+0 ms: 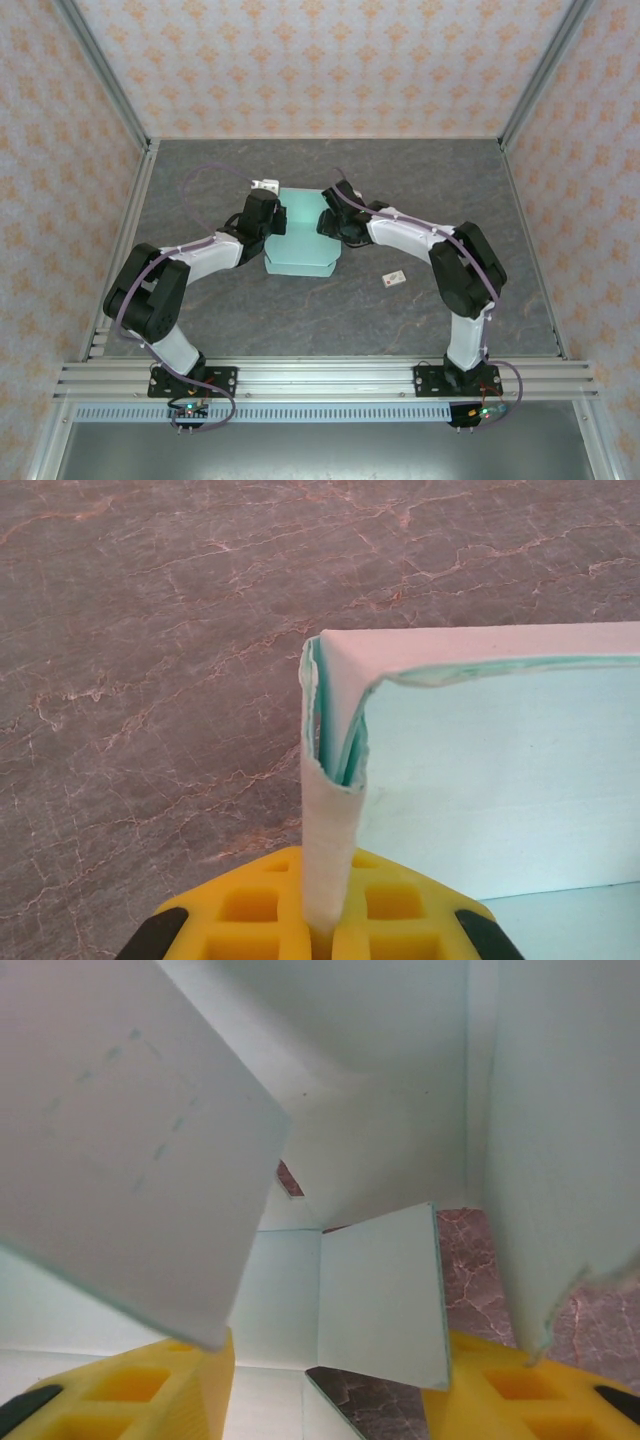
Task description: Fold the paper box
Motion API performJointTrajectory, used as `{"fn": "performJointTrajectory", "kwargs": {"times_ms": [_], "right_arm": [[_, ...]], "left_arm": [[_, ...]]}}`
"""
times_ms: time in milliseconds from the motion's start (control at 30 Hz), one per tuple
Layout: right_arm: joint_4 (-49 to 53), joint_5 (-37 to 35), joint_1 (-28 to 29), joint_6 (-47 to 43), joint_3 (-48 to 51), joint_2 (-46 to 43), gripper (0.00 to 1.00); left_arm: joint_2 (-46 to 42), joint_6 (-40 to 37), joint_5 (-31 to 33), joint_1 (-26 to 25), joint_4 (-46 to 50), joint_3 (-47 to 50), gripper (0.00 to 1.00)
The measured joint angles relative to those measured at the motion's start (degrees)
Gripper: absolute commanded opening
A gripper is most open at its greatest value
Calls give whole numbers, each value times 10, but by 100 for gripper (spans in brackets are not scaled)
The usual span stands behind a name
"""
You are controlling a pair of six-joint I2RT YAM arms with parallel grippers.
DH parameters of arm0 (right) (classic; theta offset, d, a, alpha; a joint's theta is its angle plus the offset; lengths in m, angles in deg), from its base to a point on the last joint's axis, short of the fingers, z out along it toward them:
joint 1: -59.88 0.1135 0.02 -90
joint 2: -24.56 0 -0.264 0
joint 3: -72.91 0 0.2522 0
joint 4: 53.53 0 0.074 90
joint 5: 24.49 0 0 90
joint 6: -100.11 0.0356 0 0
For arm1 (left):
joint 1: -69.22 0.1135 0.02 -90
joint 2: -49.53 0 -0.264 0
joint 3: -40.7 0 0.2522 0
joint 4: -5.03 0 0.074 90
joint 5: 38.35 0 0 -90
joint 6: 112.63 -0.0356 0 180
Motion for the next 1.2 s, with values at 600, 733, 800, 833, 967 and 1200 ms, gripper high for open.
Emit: {"fn": "performJointTrajectory", "kwargs": {"times_ms": [600, 733, 800, 833, 967, 1200], "right_arm": [[-3, -43, 39, -97, -13, 1, 38], [-7, -43, 39, -117, -13, 2, 36], [-10, -43, 40, -132, -13, 6, 35], [-12, -43, 40, -138, -13, 9, 35], [-17, -43, 42, -159, -13, 16, 34], [-19, -70, 43, -197, -12, 16, 37]], "left_arm": [[0, 5, -2, 0, 0, 0, 0], [0, 9, -2, 0, 0, 0, 0], [0, 9, -1, 0, 0, 0, 0], [0, 9, -2, 0, 0, 0, 0], [0, 9, -1, 0, 2, 0, 0], [0, 9, -2, 0, 5, 0, 0]]}}
